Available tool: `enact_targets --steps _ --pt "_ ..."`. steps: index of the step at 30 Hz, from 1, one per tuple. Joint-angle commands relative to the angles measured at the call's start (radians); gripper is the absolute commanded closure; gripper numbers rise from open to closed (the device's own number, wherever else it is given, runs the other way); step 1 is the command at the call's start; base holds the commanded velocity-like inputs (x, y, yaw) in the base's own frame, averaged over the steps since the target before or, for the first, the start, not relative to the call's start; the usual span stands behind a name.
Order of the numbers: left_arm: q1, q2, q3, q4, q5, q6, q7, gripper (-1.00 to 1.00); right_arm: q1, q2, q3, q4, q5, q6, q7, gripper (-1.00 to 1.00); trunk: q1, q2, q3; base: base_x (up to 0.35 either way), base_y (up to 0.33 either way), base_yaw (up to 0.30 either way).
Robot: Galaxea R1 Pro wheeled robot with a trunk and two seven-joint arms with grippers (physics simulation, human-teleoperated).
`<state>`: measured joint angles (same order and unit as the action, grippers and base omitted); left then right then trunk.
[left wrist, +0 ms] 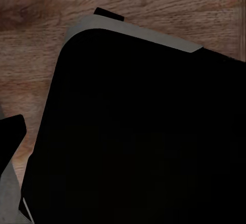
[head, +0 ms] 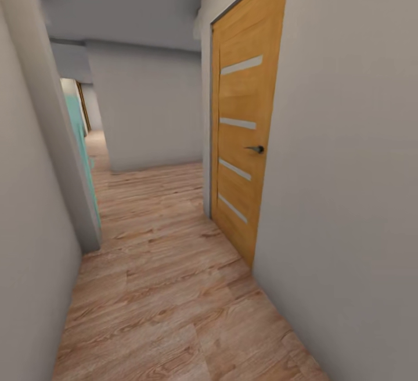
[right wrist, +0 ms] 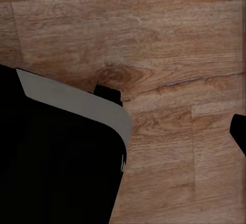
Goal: Move the two storage containers from the living room to the garage. In the garage, place one container on the floor and stack the other container on top of it (either order is fine).
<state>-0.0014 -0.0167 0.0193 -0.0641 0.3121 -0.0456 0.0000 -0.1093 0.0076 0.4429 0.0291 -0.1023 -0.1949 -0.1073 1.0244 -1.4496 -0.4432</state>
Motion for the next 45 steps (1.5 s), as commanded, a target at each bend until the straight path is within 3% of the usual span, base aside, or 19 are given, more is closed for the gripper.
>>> enact_targets --steps 1,33,45 --pt "0.000 0.000 0.002 0.000 0.004 -0.004 0.000 -1.00 -0.001 0.001 0.008 0.003 -0.012 -0.007 -0.001 -1.00 0.001 0.000 -0.001 0.321 0.000 0.000" --pt "0.000 0.000 0.003 0.000 0.004 -0.006 0.000 -1.00 -0.001 -0.003 0.007 0.003 -0.014 -0.017 0.003 -1.00 0.001 0.000 -0.001 0.321 0.000 0.241" --pt "0.000 0.000 0.002 0.000 0.004 -0.006 0.000 -1.00 -0.001 -0.006 0.009 0.002 -0.009 -0.016 -0.007 -1.00 0.001 0.000 -0.001 0.321 0.000 0.038"
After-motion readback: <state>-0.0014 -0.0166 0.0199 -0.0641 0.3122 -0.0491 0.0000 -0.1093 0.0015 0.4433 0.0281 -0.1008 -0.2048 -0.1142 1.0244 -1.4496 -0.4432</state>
